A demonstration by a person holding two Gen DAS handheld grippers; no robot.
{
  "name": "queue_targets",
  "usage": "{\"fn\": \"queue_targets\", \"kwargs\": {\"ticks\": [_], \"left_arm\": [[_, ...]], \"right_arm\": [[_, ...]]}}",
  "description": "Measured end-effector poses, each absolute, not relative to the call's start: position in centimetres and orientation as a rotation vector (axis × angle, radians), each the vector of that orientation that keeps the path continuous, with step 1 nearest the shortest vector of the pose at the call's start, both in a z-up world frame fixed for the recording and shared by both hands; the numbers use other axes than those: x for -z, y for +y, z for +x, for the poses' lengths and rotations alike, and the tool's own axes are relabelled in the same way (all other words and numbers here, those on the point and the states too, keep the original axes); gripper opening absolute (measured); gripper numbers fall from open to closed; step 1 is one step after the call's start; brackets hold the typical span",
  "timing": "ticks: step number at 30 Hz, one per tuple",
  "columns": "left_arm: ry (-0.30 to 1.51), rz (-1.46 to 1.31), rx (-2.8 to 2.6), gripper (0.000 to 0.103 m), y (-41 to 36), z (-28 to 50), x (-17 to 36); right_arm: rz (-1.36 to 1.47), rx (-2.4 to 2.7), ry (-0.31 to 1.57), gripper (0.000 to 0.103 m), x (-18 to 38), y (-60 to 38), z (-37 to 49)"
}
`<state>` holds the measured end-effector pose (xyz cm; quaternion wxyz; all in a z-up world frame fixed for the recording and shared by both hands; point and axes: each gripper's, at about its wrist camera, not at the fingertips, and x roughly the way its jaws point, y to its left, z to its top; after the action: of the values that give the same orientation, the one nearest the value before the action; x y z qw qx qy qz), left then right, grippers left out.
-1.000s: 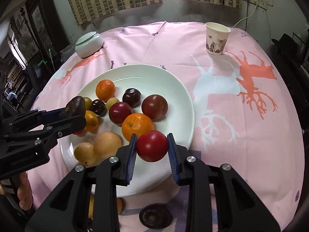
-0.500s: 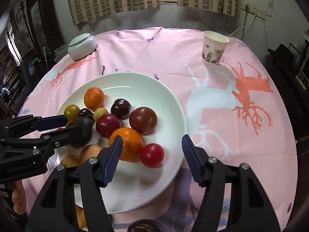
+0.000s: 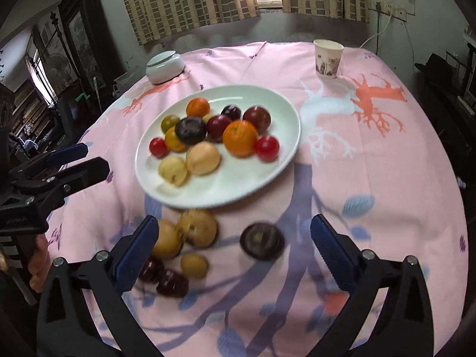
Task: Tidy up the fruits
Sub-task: 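Carry the dark fruit and red tomato onto the white plate and release both, then grasp a dark plum with the left tool while the right tool grasps a large dark fruit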
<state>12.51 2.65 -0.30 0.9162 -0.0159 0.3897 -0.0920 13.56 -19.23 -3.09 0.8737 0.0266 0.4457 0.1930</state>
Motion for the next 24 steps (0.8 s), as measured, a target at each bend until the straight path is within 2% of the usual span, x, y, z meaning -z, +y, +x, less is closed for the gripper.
{"fn": "queue_targets", "kwargs": {"ticks": [8,24], "left_arm": [[0.826,-0.067,0.217,0.101,2.3,6.3,3.5],[0.871,-0.083,0.200,0.101,3.5,5.7,4.6]], "right_arm": [[0.077,-0.271,0.938,0.102,5.6,-20.3,8.3],[-0.067,-0.207,0.970,0.102,7.7,-18.8,15.2]]}}
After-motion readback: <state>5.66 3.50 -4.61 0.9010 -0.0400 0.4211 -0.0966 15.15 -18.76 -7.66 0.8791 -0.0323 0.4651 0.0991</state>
